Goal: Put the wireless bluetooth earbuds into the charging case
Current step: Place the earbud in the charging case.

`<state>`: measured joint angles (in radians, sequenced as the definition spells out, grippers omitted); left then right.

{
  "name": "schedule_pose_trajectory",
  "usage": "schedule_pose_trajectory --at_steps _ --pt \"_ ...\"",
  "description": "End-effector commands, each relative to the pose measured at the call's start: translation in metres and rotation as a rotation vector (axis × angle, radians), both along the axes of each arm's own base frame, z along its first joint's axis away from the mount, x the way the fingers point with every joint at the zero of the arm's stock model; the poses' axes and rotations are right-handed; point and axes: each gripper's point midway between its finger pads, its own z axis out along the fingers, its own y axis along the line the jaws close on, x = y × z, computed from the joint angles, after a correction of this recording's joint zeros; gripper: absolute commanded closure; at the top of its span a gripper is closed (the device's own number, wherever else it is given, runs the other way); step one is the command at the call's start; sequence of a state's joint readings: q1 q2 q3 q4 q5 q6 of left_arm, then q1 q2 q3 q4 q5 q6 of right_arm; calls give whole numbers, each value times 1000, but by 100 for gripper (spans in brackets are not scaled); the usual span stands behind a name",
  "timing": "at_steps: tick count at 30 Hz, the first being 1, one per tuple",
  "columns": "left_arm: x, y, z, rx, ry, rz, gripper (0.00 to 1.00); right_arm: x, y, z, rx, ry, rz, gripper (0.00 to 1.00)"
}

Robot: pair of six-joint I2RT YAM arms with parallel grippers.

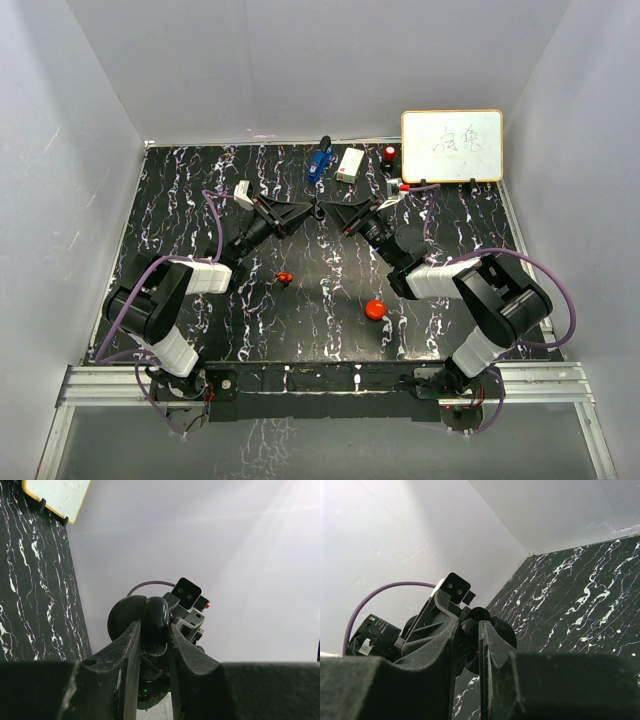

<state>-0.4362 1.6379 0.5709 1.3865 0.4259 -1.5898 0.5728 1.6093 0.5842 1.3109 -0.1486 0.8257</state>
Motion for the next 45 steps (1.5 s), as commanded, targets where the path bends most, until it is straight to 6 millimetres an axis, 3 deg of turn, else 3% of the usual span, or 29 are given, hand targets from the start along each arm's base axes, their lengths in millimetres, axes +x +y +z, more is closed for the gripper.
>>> schedule_pose_trajectory --at_steps 1,15,45 --pt "-9 3 55 -82 -160 2 100 0 -9 15 13 -51 -32 92" --pt "-7 3 54 -87 -156 3 100 -1 -10 19 4 -62 -37 83" --pt "0 2 48 -80 -130 18 100 -3 -10 16 -14 -50 -33 82"
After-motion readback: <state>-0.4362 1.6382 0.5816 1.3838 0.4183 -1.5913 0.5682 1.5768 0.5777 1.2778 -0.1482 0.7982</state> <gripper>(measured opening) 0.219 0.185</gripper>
